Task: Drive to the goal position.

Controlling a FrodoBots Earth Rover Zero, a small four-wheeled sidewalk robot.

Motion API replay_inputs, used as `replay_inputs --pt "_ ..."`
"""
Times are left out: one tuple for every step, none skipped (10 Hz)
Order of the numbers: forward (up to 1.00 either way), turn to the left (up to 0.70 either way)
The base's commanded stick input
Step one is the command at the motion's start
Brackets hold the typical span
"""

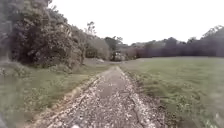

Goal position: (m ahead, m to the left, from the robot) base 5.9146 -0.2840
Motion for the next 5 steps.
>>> replay_inputs --pt "0.7 -0.35" --pt "0.7 -0.02" --pt "0.7 -0.01" --pt "0.7 0.0" --pt "0.7 0.0"
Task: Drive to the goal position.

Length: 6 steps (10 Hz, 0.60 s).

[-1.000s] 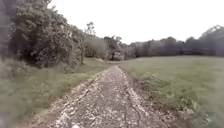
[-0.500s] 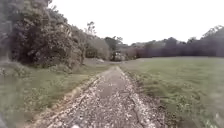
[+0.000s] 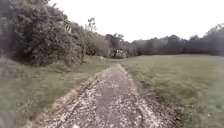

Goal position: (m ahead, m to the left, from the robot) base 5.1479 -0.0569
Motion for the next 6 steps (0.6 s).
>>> replay_inputs --pt "0.7 0.0" --pt "0.7 0.0" --pt "0.7 0.0" --pt "0.7 0.0" --pt "0.7 0.0" --pt "0.7 0.0"
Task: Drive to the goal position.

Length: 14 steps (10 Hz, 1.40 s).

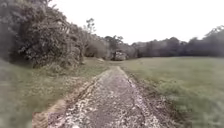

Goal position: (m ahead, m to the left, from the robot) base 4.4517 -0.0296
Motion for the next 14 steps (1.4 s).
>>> replay_inputs --pt "0.7 0.0" --pt "0.7 0.0" --pt "0.7 0.0" --pt "0.7 0.1" --pt "0.7 0.19" --pt "0.7 0.28" --pt "0.7 0.12" --pt "0.7 0.04" --pt "0.7 0.0" --pt "0.7 0.0" --pt "0.7 0.0" --pt "0.7 0.0" --pt "0.7 0.0" --pt "0.7 0.0"
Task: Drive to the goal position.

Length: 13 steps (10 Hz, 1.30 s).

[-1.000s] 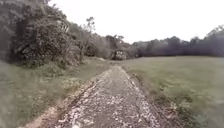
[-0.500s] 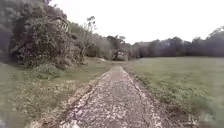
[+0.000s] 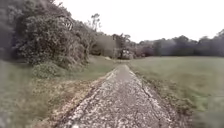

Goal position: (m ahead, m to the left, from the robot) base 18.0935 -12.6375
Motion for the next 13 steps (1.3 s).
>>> replay_inputs --pt "0.7 0.0" --pt "0.7 0.0" --pt "0.7 0.0" --pt "0.7 0.0" --pt "0.7 0.0" --pt "0.7 0.0" --pt "0.7 -0.01" --pt "0.7 -0.3" --pt "0.7 -0.15" --pt "0.7 0.0" --pt "0.7 0.0" --pt "0.7 0.0" --pt "0.7 -0.14"
